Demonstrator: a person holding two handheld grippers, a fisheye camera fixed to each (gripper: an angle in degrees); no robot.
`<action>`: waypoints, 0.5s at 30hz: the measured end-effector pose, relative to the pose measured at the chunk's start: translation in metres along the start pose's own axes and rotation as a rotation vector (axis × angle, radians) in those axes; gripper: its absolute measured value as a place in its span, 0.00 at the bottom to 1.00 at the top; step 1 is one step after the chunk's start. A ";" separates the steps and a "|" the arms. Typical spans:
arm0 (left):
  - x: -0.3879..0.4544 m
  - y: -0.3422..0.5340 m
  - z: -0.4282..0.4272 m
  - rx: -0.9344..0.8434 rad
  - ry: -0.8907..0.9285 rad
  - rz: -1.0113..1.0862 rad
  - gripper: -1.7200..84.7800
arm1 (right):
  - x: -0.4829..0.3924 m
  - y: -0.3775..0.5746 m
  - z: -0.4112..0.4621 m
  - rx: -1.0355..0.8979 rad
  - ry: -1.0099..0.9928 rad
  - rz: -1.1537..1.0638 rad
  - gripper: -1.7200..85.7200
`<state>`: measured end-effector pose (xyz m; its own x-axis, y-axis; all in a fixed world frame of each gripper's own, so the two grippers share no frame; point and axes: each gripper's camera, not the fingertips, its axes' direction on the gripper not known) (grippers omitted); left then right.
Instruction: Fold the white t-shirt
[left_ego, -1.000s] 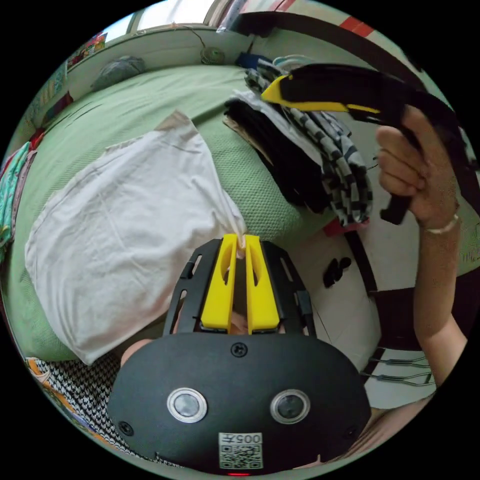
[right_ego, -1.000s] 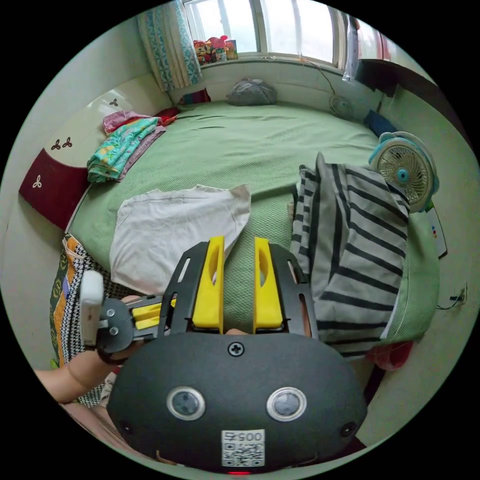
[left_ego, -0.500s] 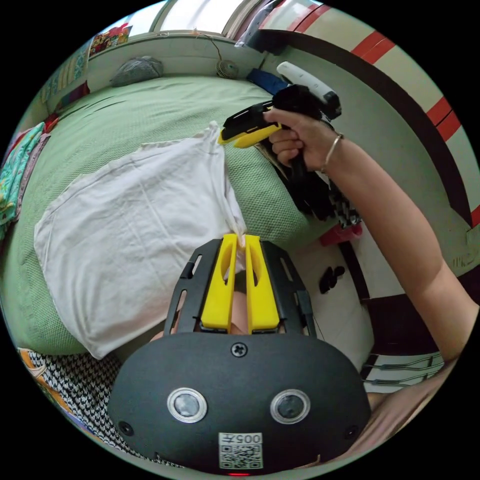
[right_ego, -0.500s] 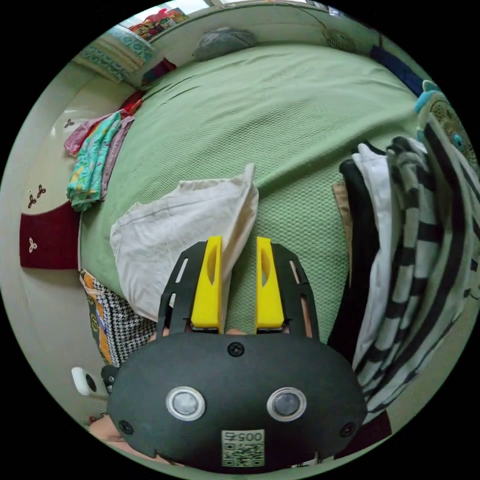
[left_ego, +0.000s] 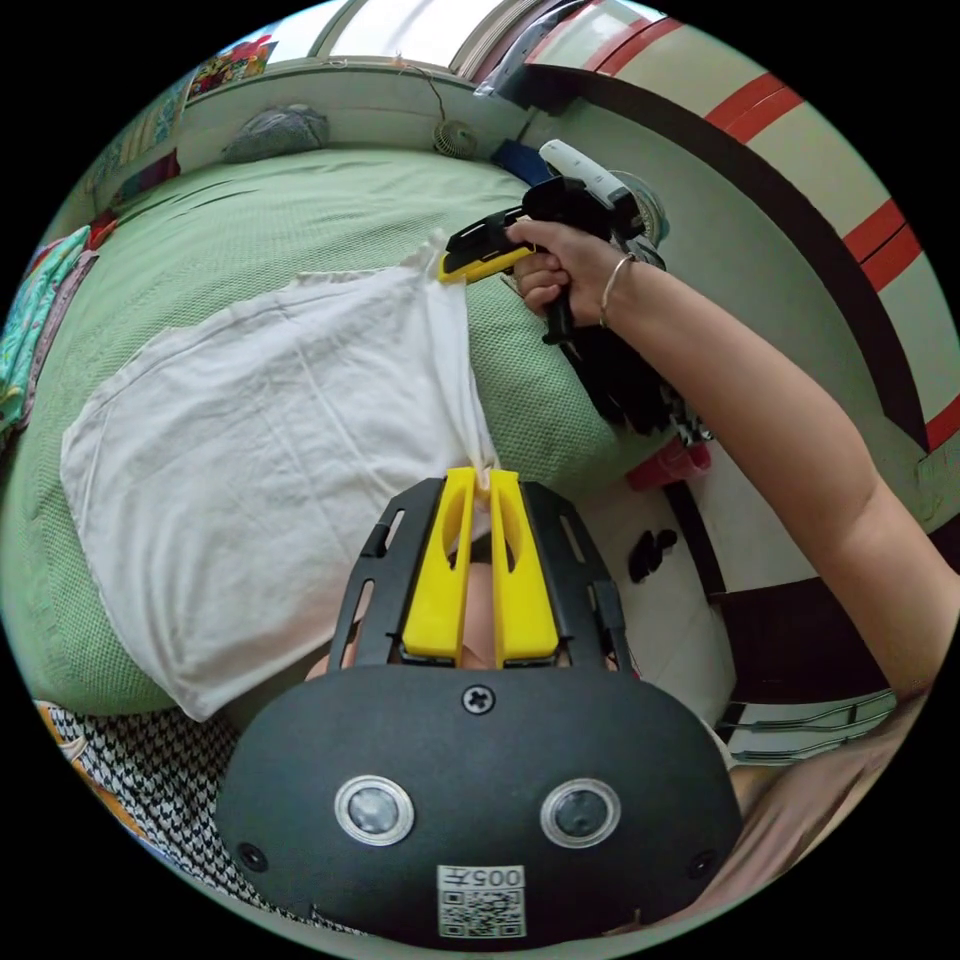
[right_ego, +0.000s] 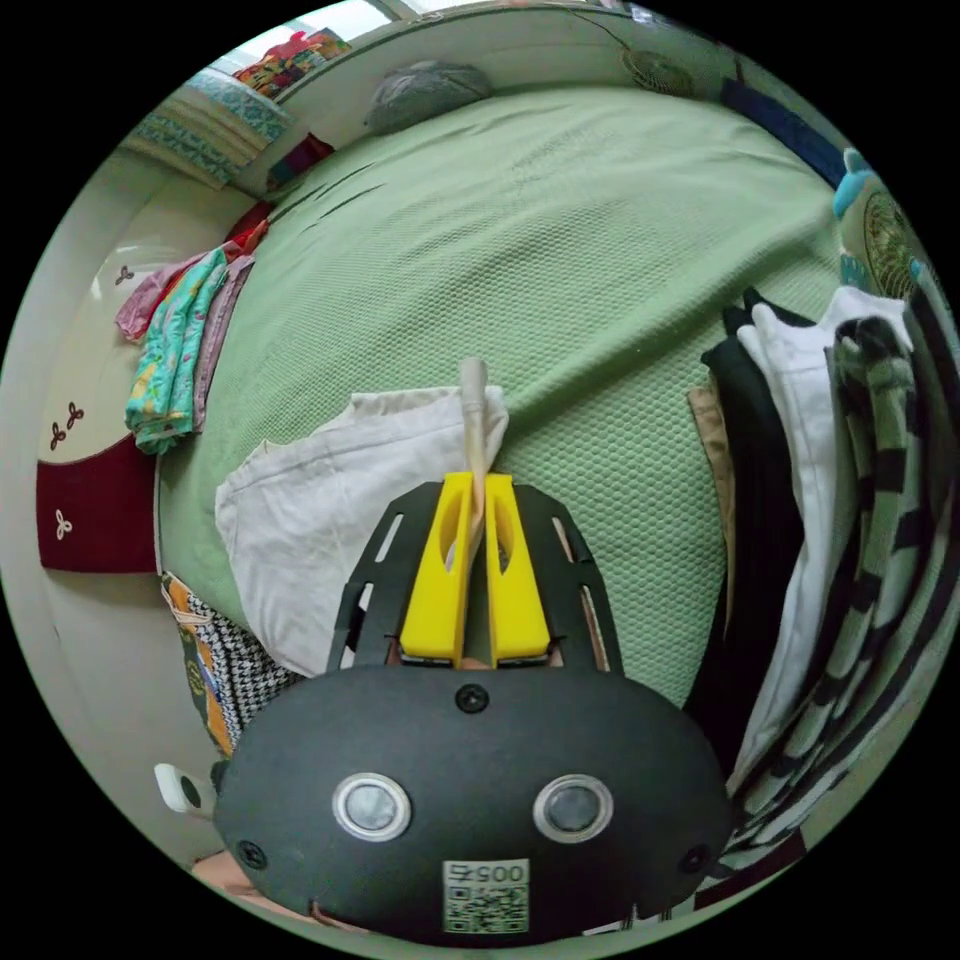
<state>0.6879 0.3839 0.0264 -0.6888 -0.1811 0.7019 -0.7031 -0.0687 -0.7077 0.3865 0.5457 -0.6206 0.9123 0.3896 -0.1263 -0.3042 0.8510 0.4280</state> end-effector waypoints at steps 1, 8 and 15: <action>-0.002 0.005 -0.005 0.003 -0.005 0.001 0.06 | -0.009 0.001 -0.002 0.007 0.024 -0.020 0.02; -0.015 0.035 -0.044 0.037 -0.037 -0.003 0.06 | -0.067 0.015 -0.023 0.076 -0.003 -0.110 0.01; -0.043 0.078 -0.097 0.103 -0.084 -0.077 0.06 | -0.143 0.030 -0.027 0.100 -0.038 -0.207 0.01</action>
<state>0.6459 0.4819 -0.0514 -0.6134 -0.2526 0.7483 -0.7284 -0.1851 -0.6596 0.2395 0.5250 -0.6143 0.9625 0.1955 -0.1880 -0.0827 0.8716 0.4831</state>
